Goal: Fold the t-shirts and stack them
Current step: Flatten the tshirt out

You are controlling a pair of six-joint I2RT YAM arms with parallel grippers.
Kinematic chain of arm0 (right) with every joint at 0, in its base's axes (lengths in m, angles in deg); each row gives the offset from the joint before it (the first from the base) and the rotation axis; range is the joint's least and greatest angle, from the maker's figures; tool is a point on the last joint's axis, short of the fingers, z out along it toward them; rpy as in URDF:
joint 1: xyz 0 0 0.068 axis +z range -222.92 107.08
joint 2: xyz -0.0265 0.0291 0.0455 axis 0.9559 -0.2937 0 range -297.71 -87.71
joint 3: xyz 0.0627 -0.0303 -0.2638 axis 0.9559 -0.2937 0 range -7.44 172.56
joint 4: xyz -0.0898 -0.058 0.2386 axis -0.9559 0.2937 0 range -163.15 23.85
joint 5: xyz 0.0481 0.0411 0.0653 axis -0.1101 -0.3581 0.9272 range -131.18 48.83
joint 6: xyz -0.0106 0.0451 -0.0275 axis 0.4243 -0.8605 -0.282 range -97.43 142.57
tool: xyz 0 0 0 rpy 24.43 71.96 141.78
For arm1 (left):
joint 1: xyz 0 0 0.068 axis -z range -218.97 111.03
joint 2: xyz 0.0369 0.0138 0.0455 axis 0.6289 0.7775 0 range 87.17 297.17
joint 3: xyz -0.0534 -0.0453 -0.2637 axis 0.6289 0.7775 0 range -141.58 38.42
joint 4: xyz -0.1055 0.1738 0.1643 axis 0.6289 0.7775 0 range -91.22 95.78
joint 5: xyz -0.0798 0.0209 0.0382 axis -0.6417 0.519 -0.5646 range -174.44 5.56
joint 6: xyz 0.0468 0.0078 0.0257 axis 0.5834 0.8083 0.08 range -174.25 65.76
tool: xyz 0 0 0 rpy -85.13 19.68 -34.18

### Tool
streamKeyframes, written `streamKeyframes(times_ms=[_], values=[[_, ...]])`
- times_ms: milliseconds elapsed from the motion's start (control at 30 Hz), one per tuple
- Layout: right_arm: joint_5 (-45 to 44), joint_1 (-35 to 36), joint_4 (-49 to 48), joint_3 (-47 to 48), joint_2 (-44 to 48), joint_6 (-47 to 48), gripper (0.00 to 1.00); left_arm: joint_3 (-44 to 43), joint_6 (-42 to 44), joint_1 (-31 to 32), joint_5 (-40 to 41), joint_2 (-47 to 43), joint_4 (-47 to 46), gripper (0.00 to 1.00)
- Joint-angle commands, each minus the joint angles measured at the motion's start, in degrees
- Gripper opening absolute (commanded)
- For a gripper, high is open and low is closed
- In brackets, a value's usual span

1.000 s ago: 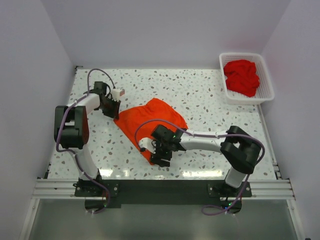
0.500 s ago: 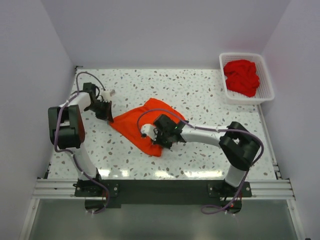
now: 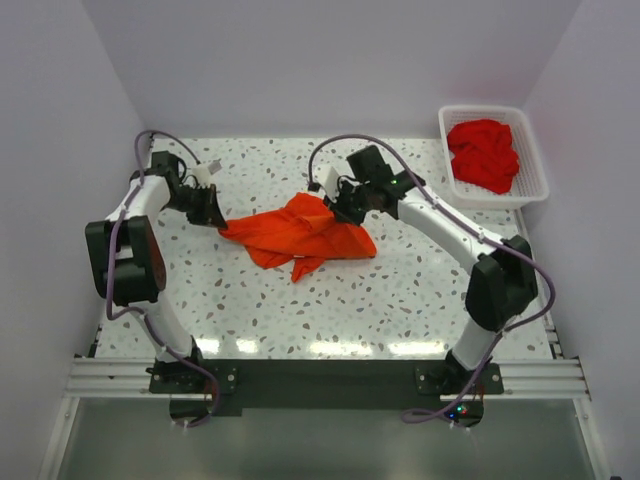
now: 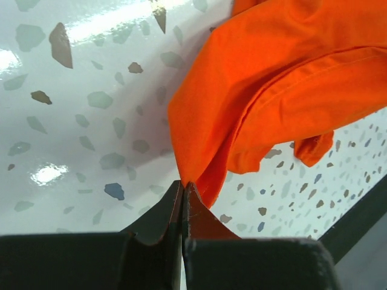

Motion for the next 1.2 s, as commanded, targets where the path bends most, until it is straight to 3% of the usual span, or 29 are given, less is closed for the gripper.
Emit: streamKeyframes(times_ms=[0,167,267,300,400,633,800,1000,1167], values=[[4.6,-3.2,4.8,7.8,-7.8,3.3,0.00,-1.0,-4.1,-0.1,-4.3,-3.0,1.5,0.00],[2.0,-6.1,9.3,18.9,-20.0,0.8,0.00,-0.2,-8.0,-0.1,-5.5,-2.1,-0.3,0.00],[-2.1,-7.8,14.2,28.0,-27.5,-3.9,0.21,0.4,-10.2,-0.1,-6.3,-1.3,-1.5,0.00],[-1.9,-8.6,14.6,31.1,-28.1,-7.5,0.38,0.5,-10.9,-0.1,-6.5,-1.2,-1.8,0.00],[-0.6,-10.7,13.2,31.4,-26.0,-14.3,0.55,0.1,-11.5,-0.1,-5.5,-0.9,-2.4,0.00],[7.0,-9.3,10.5,23.3,-18.1,-23.5,0.57,-1.5,-11.0,0.0,-4.8,0.3,-1.7,0.00],[4.9,-5.8,10.2,23.9,-22.0,-23.6,0.58,-2.6,-10.9,0.0,-4.3,1.3,-1.6,0.00],[0.6,-3.6,9.2,25.9,-26.4,-20.9,0.49,-3.3,-10.9,0.0,-4.1,1.6,-1.4,0.00],[-2.1,-3.1,9.8,27.4,-30.0,-19.9,0.48,-3.3,-10.9,-0.1,-3.8,1.8,-1.6,0.00]])
